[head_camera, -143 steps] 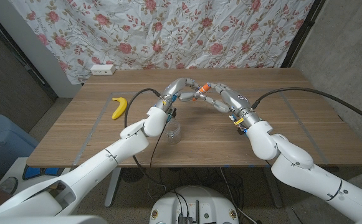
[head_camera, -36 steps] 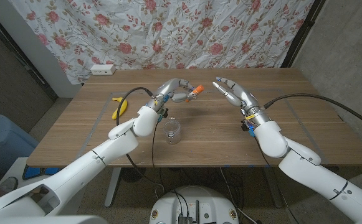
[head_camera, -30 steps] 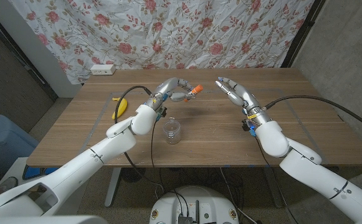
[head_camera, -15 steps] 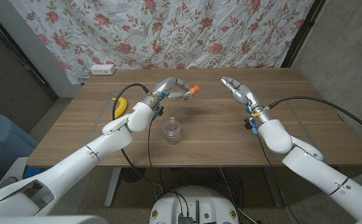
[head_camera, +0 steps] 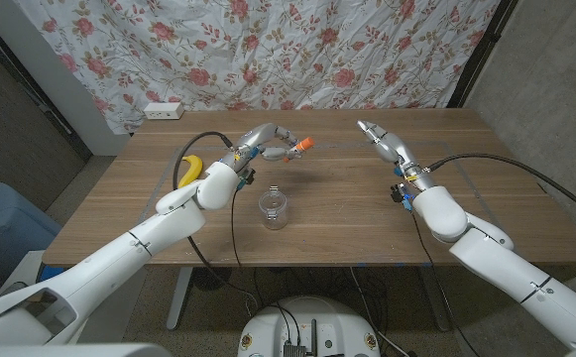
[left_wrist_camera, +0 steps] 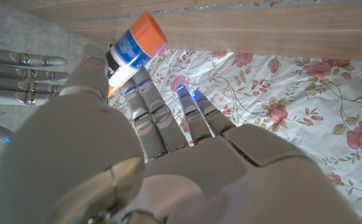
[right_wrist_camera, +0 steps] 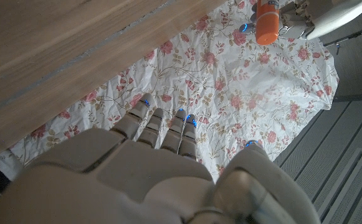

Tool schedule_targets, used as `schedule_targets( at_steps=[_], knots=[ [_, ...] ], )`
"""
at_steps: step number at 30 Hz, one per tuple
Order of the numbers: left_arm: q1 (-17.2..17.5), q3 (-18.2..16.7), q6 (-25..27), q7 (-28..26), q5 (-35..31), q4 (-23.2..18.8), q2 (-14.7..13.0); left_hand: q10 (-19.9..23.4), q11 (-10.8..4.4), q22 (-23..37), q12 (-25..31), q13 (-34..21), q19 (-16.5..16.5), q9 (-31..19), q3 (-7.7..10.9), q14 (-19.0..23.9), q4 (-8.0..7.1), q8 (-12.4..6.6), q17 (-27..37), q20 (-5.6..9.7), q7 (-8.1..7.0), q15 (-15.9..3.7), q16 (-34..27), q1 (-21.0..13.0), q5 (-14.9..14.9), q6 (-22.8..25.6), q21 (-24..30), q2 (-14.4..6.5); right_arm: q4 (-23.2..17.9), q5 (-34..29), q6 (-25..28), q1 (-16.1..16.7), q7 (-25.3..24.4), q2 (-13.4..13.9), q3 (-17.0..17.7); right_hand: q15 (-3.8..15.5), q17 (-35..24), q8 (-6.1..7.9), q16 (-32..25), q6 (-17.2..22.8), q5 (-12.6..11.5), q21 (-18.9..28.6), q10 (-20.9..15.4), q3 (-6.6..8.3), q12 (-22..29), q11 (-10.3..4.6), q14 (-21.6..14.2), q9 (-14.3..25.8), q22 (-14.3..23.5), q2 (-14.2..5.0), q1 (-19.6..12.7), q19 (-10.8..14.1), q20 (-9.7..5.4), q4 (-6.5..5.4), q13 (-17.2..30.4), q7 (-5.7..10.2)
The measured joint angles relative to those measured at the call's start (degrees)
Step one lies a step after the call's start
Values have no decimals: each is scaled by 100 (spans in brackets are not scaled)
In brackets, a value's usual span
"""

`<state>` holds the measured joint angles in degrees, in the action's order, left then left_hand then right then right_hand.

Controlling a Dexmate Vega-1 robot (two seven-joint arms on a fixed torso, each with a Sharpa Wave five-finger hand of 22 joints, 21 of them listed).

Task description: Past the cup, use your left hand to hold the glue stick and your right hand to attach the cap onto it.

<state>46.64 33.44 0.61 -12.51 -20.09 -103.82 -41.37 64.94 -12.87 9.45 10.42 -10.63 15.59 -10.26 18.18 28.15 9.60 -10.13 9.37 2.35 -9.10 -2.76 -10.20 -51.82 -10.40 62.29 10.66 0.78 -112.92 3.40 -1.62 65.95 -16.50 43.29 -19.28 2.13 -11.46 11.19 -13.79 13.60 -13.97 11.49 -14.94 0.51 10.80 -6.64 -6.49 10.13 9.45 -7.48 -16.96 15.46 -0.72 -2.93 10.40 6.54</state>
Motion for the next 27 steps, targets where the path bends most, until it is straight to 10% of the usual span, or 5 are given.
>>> schedule_targets(
  at_steps=[27],
  knots=[
    [-38, -36, 301, 245, -465, -335, -407, -113, 11, 0, 0, 11, 0, 0, -12, -25, 13, 0, 0, 0, -73, 18, 0, 67, 2, -91, 0, -67, 577, 766, -680, -65, 53, -219, 21, 14, -1, 0, -34, 92, 0, 0, -60, 48, 0, 187, -112, 0, 0, -30, 29, 226, -145, 1, 0, -92]
  ],
)
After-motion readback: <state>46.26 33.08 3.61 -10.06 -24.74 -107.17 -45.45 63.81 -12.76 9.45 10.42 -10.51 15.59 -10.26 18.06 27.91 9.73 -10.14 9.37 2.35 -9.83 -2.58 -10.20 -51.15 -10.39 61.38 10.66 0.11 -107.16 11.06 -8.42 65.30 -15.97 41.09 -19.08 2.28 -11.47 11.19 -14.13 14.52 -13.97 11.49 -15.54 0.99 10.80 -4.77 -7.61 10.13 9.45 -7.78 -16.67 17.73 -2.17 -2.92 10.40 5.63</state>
